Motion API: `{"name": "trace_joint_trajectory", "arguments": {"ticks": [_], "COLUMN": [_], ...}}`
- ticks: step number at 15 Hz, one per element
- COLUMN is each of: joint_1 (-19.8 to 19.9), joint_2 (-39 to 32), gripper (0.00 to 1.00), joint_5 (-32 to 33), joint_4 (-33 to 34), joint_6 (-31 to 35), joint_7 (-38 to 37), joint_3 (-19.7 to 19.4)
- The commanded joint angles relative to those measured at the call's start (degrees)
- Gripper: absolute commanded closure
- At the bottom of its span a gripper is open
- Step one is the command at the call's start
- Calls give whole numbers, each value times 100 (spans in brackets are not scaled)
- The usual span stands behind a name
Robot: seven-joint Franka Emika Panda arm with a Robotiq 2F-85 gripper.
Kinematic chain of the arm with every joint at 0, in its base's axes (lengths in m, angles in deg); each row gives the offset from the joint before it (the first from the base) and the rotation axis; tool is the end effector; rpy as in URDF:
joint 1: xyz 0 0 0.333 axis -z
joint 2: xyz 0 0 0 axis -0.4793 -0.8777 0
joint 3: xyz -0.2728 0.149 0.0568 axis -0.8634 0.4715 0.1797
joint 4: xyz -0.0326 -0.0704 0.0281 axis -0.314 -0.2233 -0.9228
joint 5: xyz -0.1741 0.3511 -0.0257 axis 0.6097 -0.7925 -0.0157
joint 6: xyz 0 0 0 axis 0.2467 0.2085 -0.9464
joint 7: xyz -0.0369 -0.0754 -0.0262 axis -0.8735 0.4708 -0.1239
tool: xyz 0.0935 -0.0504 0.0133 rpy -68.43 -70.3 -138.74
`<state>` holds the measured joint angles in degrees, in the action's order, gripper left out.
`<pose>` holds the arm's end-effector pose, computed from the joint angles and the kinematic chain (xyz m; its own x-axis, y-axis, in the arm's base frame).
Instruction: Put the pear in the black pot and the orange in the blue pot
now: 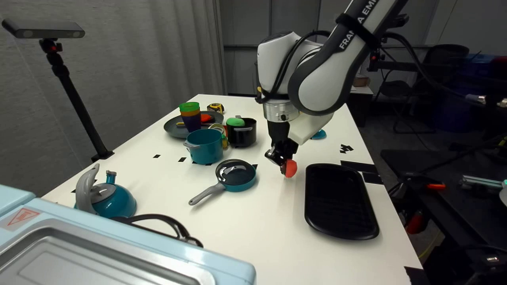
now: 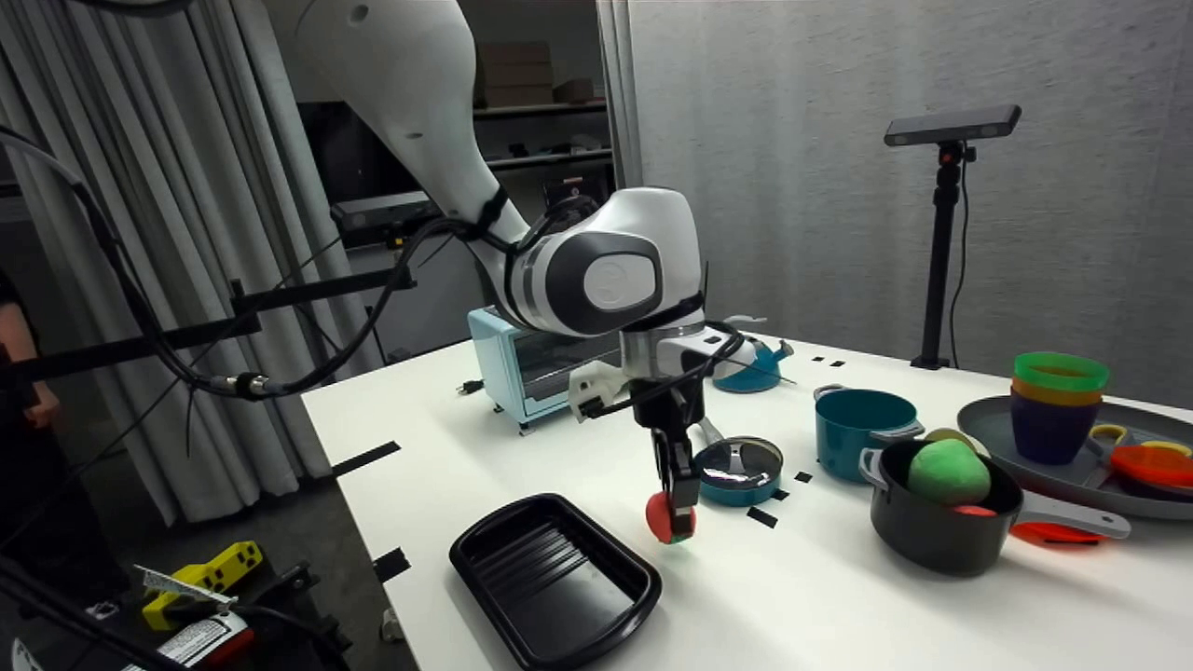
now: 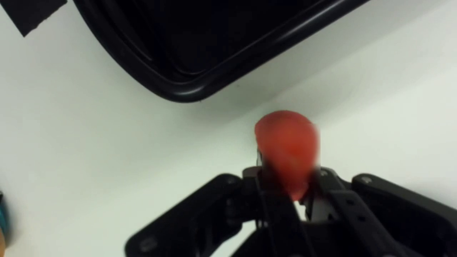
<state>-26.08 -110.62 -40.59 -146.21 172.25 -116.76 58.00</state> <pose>0.5504 -0.1425 0.1545 0.7675 -0.6409 -0.0150 -0.6336 -0.7619 0.1344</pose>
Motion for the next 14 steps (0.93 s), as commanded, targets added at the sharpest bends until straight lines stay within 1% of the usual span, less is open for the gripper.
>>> {"name": "trace_joint_trajectory", "arguments": {"ticks": [1, 3, 7, 9, 12, 14], "joint_1": [-240, -363, -556, -642, -893, -858], "joint_2": [398, 560, 635, 521, 297, -30], "gripper": [96, 96, 96, 96, 96, 96], "joint_5": [89, 221, 593, 818, 1385, 1490], "joint_4": [67, 205, 771, 1123, 1597, 2058], "joint_6": [-197, -189, -164, -111, -108, -157], "joint_7": [-96, -207, -467, -642, -1152, -1314], "joint_3": [-204, -283, -395, -441, -589, -593]}}
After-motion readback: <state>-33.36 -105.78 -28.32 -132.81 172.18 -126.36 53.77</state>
